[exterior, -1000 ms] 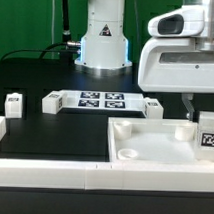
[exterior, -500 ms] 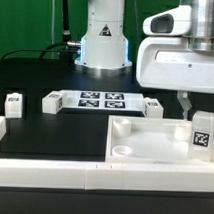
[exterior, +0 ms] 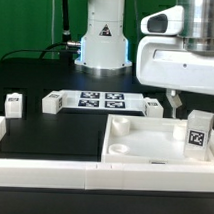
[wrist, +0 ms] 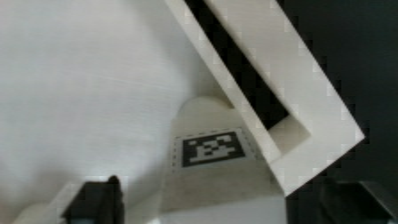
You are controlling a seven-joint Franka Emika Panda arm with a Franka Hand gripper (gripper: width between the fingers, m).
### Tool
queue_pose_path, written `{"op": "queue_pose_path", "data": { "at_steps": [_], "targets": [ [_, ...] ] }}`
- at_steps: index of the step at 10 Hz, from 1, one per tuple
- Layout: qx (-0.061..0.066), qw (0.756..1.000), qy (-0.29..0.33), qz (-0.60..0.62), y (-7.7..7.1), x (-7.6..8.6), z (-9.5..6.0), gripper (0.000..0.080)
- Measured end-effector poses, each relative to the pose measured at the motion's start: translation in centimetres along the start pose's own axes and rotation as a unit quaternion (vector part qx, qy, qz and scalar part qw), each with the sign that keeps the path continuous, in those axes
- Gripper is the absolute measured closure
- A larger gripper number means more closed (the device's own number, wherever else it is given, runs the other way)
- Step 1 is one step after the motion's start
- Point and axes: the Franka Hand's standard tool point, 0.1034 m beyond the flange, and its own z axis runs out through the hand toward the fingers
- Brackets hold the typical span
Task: Assemble square table
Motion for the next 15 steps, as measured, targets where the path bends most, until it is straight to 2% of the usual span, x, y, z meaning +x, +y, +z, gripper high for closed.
{"op": "queue_pose_path", "data": {
  "at_steps": [1, 2, 3, 7, 8, 9, 11, 12, 15],
  "targets": [
    [0.004, 0.999, 0.002, -0.043, 0.0, -0.3, -1.4, 0.018],
    [0.007, 0.996, 0.004, -0.084, 0.3, -0.8, -3.0, 0.0158],
    [0.008, 0.993, 0.004, -0.114, 0.6, -1.1, -3.7, 0.0158],
    [0.009, 0.993, 0.006, -0.117, 0.6, -1.1, -3.3, 0.015],
    [0.018, 0.987, 0.024, -0.155, 1.0, -1.2, -3.0, 0.015],
    [0.015, 0.978, 0.026, -0.205, 2.5, -2.0, -2.7, 0.015],
    [0.015, 0.963, 0.04, -0.267, 5.6, -2.4, -1.6, 0.015],
    [0.015, 0.965, 0.04, -0.258, 6.5, -3.0, -0.9, 0.015],
    [0.016, 0.965, 0.039, -0.259, 6.3, -2.9, -1.0, 0.015]
  ]
}}
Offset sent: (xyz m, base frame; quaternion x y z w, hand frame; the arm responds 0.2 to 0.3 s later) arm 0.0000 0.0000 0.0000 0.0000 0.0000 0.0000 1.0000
